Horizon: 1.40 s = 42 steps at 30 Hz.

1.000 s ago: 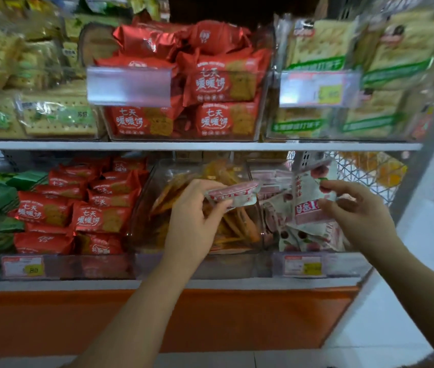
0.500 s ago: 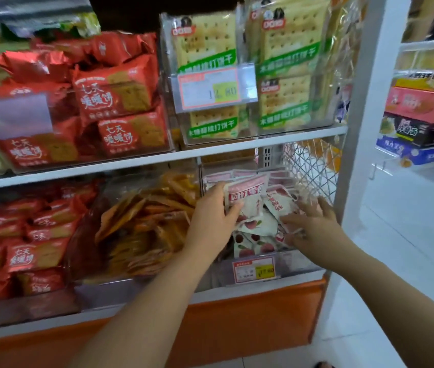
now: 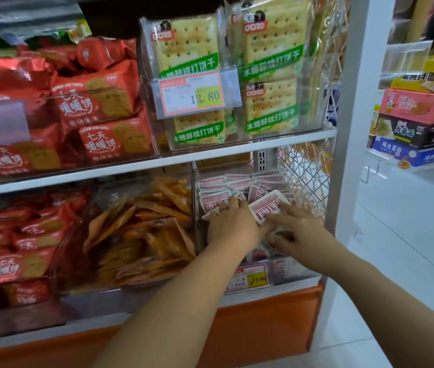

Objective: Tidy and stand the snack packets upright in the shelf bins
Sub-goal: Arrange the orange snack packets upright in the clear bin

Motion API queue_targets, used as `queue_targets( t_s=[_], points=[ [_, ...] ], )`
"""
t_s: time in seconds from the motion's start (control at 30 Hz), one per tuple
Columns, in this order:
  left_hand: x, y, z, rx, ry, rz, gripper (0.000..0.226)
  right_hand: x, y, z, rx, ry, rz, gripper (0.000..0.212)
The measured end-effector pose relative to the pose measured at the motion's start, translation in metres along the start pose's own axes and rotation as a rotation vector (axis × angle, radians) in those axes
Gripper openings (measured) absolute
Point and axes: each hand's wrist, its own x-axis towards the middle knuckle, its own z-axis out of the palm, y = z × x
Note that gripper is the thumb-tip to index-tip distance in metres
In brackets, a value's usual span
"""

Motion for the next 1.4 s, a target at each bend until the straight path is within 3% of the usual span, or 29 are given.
queue_targets(
  t_s=[0.13, 0.33, 0.57, 0.73, 0.97, 1.03, 1.1, 1.2, 1.3, 1.4],
  points=[
    [-0.008, -0.008, -0.002, 0.018, 0.074, 0.089, 0.07, 0.007, 0.005, 0.007, -0.059, -0.149, 0.015, 0.058],
    [-0.045, -0.049, -0.024, -0.074, 0.268, 0.243, 0.039, 0.014, -0.003, 0.005, -0.119, -0.128, 0.049, 0.057],
    [-0.102, -0.175, -0.041, -0.25, 0.513, 0.039, 0.026, 0.009, -0.068, 0.01, 0.029, 0.044, -0.133, 0.037],
    [-0.116, -0.26, -0.028, -0.367, 0.621, -0.189, 0.025, 0.019, -0.141, 0.034, 0.156, 0.019, -0.304, 0.023],
    [-0.12, -0.308, 0.001, -0.375, 0.577, -0.118, 0.024, 0.067, -0.222, 0.075, 0.01, -0.454, -0.5, 0.028],
    [-0.122, -0.316, 0.002, -0.375, 0.569, -0.055, 0.021, 0.082, -0.235, 0.084, -0.039, -0.446, -0.519, 0.027],
    [-0.125, -0.319, 0.002, -0.38, 0.559, -0.025, 0.021, 0.097, -0.244, 0.088, -0.088, -0.26, -0.558, 0.027],
    [-0.127, -0.319, 0.004, -0.407, 0.562, -0.013, 0.024, 0.123, -0.253, 0.091, -0.245, -0.054, -0.649, 0.044],
    [-0.125, -0.32, 0.003, -0.45, 0.585, -0.011, 0.023, 0.149, -0.256, 0.101, -0.477, -0.261, -0.534, 0.081],
    [-0.123, -0.319, 0.001, -0.479, 0.608, -0.022, 0.021, 0.164, -0.262, 0.112, -0.568, -0.391, -0.49, 0.081]
  ],
)
